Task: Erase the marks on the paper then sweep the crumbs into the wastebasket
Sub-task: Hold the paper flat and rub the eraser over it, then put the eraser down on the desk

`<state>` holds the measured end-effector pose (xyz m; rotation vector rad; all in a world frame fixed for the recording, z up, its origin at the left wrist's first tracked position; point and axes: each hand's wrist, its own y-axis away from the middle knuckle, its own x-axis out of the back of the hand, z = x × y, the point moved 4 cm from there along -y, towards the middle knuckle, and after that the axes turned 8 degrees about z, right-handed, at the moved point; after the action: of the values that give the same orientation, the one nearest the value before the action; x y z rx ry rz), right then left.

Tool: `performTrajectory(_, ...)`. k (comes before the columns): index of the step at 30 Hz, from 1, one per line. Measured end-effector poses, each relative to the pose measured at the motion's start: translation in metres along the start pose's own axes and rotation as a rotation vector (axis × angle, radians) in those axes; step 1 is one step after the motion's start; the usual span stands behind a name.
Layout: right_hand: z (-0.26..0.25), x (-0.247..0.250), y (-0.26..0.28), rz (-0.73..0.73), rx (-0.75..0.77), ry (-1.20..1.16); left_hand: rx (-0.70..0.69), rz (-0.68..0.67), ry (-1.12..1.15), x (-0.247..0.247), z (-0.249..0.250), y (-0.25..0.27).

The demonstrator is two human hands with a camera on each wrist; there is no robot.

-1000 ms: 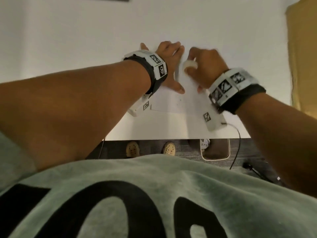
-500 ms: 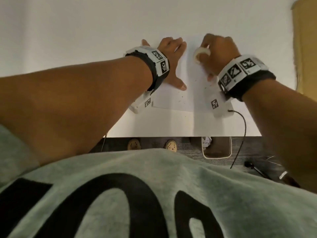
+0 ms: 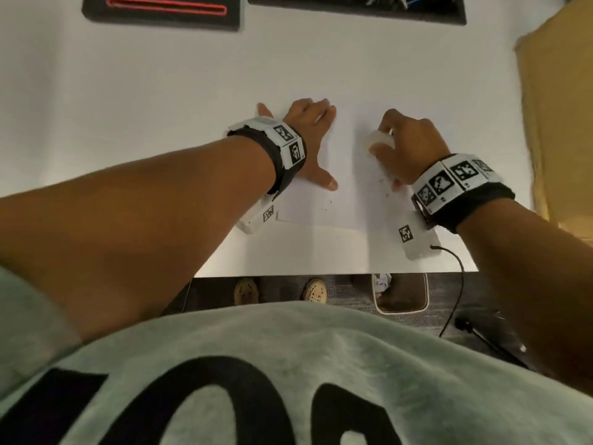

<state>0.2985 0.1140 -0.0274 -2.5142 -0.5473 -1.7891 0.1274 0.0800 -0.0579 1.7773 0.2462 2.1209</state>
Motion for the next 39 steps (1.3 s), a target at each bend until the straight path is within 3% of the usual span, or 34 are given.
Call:
performTrajectory(2, 0.003, 0.004, -0.003, 0.043, -0.016, 0.008, 0.005, -0.012, 0.008, 0.001, -0.001, 0.001)
performTrajectory(6, -0.003, -0.009, 0.011, -0.071, 0.056, 0.038, 0.021, -0.033, 0.004, 0.000, 0.001, 0.001)
performTrajectory(10, 0.014, 0.004, 0.000, 0.003, -0.023, 0.029, 0.039, -0.037, 0.011, -0.001, 0.001, 0.006)
performTrajectory(15, 0.027, 0.004, 0.010, -0.056, -0.143, -0.083, 0.061, -0.075, 0.026, -0.001, 0.003, 0.018)
performTrajectory(17, 0.035, 0.010, 0.009, -0.049, -0.244, -0.235, 0.085, -0.081, 0.036, -0.002, 0.001, 0.023)
performTrajectory(19, 0.039, 0.016, 0.013, -0.029, -0.348, -0.532, 0.110, -0.079, 0.031, -0.002, -0.003, 0.029)
performTrajectory(21, 0.038, 0.017, 0.020, -0.032, -0.424, -0.808, 0.106, -0.037, 0.036, 0.002, -0.003, 0.036)
performTrajectory(23, 0.034, 0.018, 0.026, -0.050, -0.438, -0.914, 0.086, 0.038, 0.083, 0.009, 0.001, 0.044)
performTrajectory(26, 0.028, 0.016, 0.032, -0.095, -0.409, -0.946, 0.073, 0.071, 0.156, 0.015, 0.005, 0.060)
performTrajectory(30, 0.022, 0.006, 0.039, -0.144, -0.351, -0.926, 0.114, -0.005, 0.230, 0.014, -0.002, 0.090)
performTrajectory(35, -0.020, -0.012, 0.030, -0.174, -0.225, -0.845, 0.208, -0.059, 0.599, -0.003, -0.007, 0.100)
performTrajectory(36, -0.032, -0.016, 0.025, -0.183, -0.175, -0.816, 0.208, -0.032, 0.671, -0.003, -0.007, 0.098)
performTrajectory(39, -0.071, -0.019, 0.014, -0.201, -0.053, -0.747, 0.264, 0.227, 0.850, 0.009, -0.014, 0.097)
